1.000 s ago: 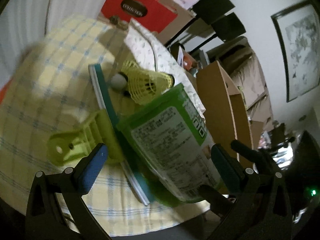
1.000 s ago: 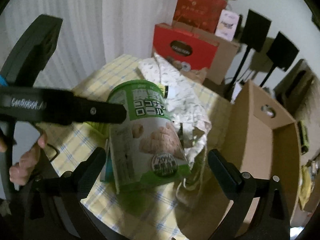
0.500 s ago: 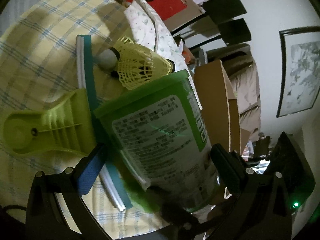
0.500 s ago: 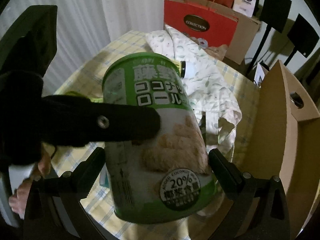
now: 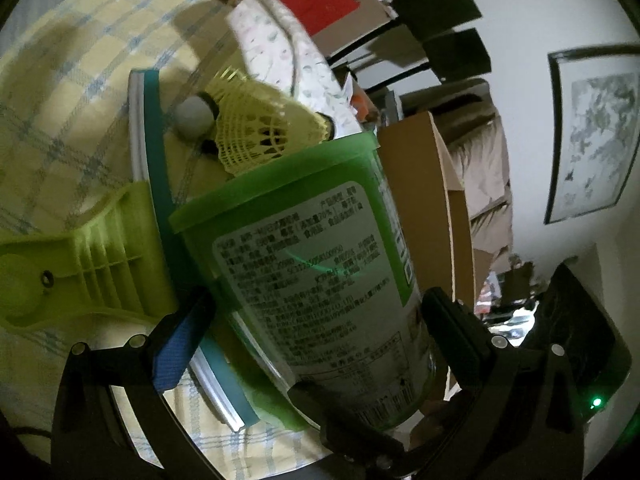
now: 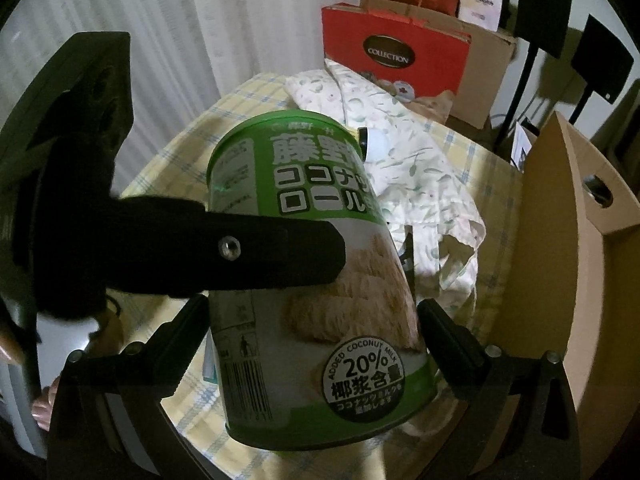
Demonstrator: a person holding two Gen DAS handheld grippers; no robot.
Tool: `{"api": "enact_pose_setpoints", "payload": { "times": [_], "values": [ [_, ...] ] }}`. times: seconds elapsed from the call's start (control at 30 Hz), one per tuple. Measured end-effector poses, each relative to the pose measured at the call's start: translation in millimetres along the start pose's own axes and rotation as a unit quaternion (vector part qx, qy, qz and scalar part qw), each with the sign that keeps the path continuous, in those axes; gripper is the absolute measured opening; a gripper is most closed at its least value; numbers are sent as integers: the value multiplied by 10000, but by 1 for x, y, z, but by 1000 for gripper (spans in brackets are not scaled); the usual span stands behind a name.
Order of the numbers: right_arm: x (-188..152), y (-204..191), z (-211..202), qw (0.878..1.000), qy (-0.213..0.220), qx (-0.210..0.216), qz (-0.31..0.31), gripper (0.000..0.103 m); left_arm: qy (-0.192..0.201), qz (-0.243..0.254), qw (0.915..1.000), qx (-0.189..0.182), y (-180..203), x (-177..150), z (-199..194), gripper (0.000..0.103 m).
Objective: Organize objects
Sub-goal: 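Carry the held can with the right gripper over the cardboard box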
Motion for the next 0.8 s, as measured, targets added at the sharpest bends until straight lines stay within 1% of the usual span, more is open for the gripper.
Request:
{"api": "enact_pose_setpoints", "payload": {
  "times": [0.13,0.27,0.43,0.67,0.8],
  "values": [
    [1,-2,-8,9999,126,84,43,103,90,203,9997,78,12,-3,-12,103],
    [3,-4,-24,9996,268,40,27,103,152,294,9994,14,26,-5,-25,102],
    [4,-4,-53,9987,490,-26,96,103,231,555,9982,-44,55,-9,-40,101],
    [-7,6,-99,9964,753,-83,388,103,166,834,9963,-151,98,-19,-43,99],
    [-11,19,-115,9947,860,-153,536,102,107,1003,9947,-174,121,-27,-41,99]
  ]
}}
Point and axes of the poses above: each gripper's, at about its wrist camera, not at the fingertips, and z roughly the way its jaws point, y to its right, x to its top, the point moved 9 cm from there along z, roughly the way its jaws point, and after that the axes turned 8 degrees about -y, right-handed, at the moved point
